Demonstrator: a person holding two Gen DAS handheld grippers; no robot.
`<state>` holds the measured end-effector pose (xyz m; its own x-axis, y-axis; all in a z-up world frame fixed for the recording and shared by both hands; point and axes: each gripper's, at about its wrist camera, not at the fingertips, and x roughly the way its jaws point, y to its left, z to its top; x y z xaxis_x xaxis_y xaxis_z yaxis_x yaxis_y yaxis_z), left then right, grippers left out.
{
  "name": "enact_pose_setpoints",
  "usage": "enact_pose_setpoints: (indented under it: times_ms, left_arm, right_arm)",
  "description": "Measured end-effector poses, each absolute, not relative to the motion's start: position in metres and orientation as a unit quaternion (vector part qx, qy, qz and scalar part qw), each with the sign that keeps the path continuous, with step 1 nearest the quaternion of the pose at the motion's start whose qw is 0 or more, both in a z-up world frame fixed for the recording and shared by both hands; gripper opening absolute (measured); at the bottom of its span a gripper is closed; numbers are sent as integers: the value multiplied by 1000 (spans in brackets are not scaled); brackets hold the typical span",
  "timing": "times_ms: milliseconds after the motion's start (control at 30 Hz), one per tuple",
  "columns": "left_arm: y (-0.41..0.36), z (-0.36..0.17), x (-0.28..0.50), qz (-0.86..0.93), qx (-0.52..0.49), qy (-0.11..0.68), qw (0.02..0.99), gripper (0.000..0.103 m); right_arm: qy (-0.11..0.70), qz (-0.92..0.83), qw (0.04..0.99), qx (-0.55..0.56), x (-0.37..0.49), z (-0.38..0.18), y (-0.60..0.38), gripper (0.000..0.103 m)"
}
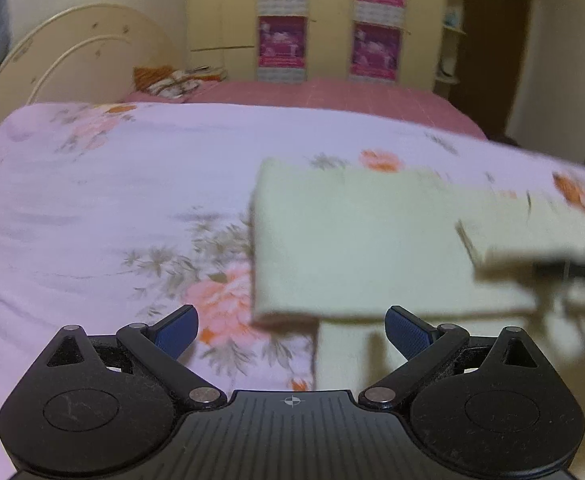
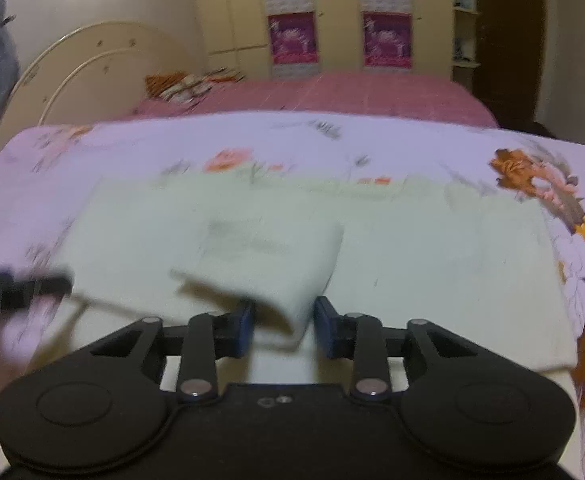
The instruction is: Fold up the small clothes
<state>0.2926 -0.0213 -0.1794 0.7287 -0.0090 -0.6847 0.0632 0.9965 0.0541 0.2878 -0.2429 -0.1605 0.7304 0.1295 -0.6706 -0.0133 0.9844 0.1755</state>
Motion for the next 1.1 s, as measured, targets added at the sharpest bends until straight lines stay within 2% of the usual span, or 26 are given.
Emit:
enact_pose_setpoints:
  times_ms: [33,67,100,267,433,500,567,600,700,833,933,1033,1100]
  left_arm:
    - [-28,-181,293,-20,51,366,929,99]
    - [-33,-183,294,-18,63,363,930,99]
    - [-35,-185,294,-14,68,358,931,99]
    - [-29,-190,306,25,36,347,937,99]
    - [-6,-199,319,67,-65,354,931,92]
    - [-1,-198,317,73,-86,347,931,92]
    - [-6,-200,315,70,-66,348,933,92]
    - [-5,-203,314,69,-68,347,933,92]
    - [-1,-203,312,71,-84,344,932,92]
    - [0,-204,310,75,-91,341,933,92]
    - [2,-205,308,78,-98,335,934,92]
    - [4,-204,306,82,-105,332,934,92]
    - [9,-203,303,90,-123,324,934,92]
  right_arm:
    - [363,37,925,102,291,-159,-249,19]
    - [360,35,924,128,291,-157,-257,7]
    - [353,28,923,153,289,-153,-267,4]
    - [310,-30,925,217,258,-143,-312,4]
    - [369,-55,893,251,253,-170,-349,5]
    - [369,-62,890,261,251,-174,-356,13]
    - [355,-64,893,269,251,-170,-359,27]
    - [352,-66,897,259,251,-168,-359,28]
    - [339,-63,906,247,258,-162,-356,29]
    - [316,-104,887,319,252,-165,-384,28]
    - [338,-128,880,309,243,-173,-391,16]
    - [326,-136,871,341,231,-177,-405,16]
    - [332,-119,878,325,234,-176,-404,18]
